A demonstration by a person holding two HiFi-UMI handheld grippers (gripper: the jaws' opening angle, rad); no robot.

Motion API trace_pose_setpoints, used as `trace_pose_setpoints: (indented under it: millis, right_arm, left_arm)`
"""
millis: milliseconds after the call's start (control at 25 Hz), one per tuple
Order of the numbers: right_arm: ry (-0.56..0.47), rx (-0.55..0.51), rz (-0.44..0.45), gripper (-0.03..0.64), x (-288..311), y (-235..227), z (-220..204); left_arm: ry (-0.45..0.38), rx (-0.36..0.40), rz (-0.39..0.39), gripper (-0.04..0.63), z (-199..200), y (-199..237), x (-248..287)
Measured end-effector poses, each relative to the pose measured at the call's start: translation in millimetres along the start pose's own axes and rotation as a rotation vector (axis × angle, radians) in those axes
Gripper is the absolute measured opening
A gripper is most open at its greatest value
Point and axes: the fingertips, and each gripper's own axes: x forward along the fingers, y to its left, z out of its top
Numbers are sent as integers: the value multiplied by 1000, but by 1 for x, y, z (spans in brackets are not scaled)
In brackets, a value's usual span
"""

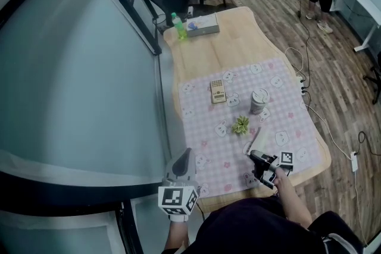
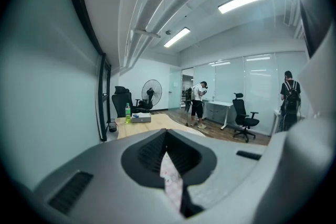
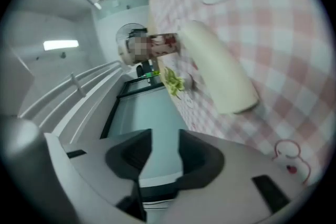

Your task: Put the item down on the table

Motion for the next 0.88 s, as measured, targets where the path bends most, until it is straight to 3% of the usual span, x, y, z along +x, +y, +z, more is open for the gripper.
trace_pose_setpoints:
  millis: [40, 120, 240, 360, 480, 600, 720, 880]
  right_arm:
    - [-10, -93, 22, 99, -1, 17, 4]
    - [-18, -298, 57, 18, -4, 53, 8]
    - [48, -673, -7, 15, 1, 94, -2]
    - [112, -1032, -224, 15, 6, 106, -6]
    - [100, -1271, -383, 14, 6, 119, -2]
    - [30, -1502, -485, 15, 5, 143, 2]
    - [-117, -1702, -495, 14, 0, 179, 0]
    - [-326, -1873, -414, 14, -8, 230, -12]
  left_arm:
    - [-3, -5, 4, 2, 0, 1, -1]
    - [-2, -8, 5, 1, -1, 1, -4]
    - [-6, -9, 7, 1, -1, 2, -8]
    - [-17, -13, 7, 1, 2, 4, -9]
    - [-26, -10, 0, 0, 4, 3, -8]
    - [-32, -3, -2, 2, 6, 4, -9]
    - [-34, -1, 3, 2, 7, 7, -11]
    - [-35, -2, 12, 1, 4, 12, -14]
